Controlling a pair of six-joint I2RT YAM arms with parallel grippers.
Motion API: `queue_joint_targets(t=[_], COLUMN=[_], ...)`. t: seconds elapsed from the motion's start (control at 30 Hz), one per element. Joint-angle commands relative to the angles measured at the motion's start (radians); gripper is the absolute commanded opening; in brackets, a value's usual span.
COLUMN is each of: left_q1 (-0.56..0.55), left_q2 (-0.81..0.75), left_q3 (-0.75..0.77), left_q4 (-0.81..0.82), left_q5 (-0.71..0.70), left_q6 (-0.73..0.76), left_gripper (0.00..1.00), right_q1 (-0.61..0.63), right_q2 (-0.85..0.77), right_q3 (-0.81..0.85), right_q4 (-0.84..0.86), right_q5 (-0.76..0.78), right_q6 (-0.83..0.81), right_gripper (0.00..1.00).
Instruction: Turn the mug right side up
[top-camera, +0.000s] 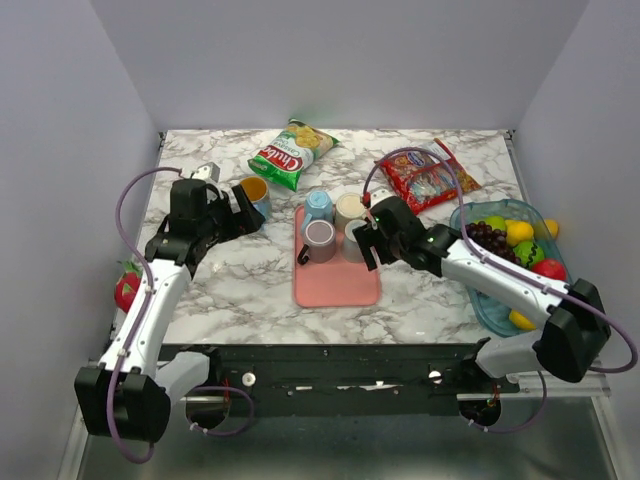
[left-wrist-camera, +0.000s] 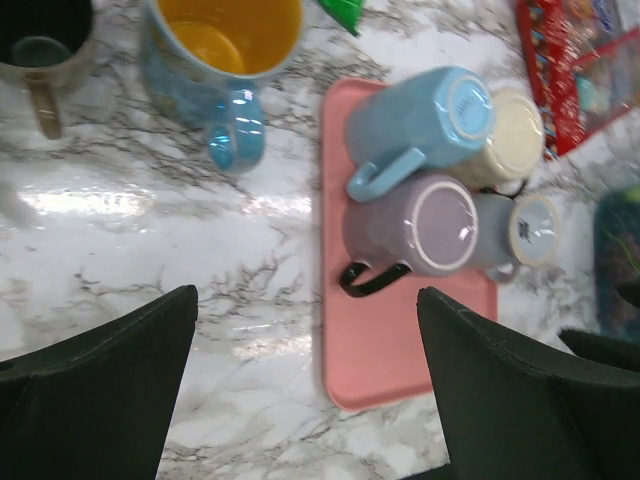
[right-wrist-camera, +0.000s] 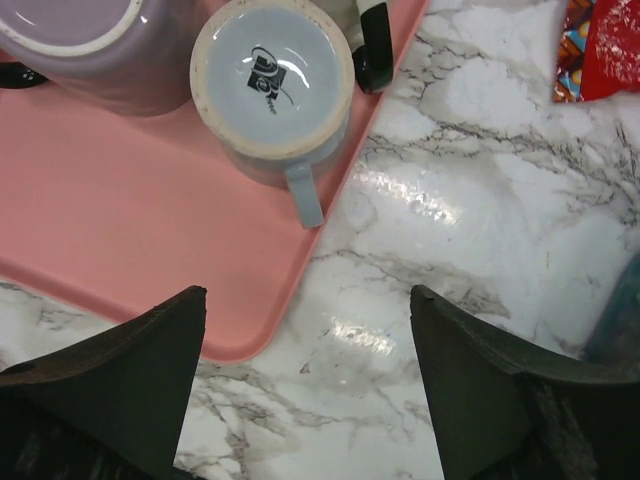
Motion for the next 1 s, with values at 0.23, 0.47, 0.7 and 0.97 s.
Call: queue_joint_targets(t=[0.23, 0.47, 0.7, 0.97], left_q1=[-0.049, -0.047, -0.046, -0.046], left_q2=[-0.128, -0.089, -0.097, -0.088], left_q3=[-0.172, -0.158, -0.152, -0.152], left_q4=[0.2, 0.19, 0.179, 0.171], left_q5=[0.246, 0.283, 0.259, 0.263], left_q6=[0.03, 0.035, 0.05, 0.05], left_gripper=[0.99, 0.99, 0.99, 0.99], right_q1=[-0.077, -0.087, -0.09, -0.111], right_q2=[0.191, 0.249, 0.297, 0.337], right_q3=[0.062, 0.066, 0.075, 0.078], right_q4=[0.137, 0.183, 0.201, 0.201], right_q5=[-0.158, -0.227, -0.245, -0.236], right_q6=[-0.235, -0.26, -0.27, -0.28], right_gripper=[0.79, 0.59, 0.55, 0.59])
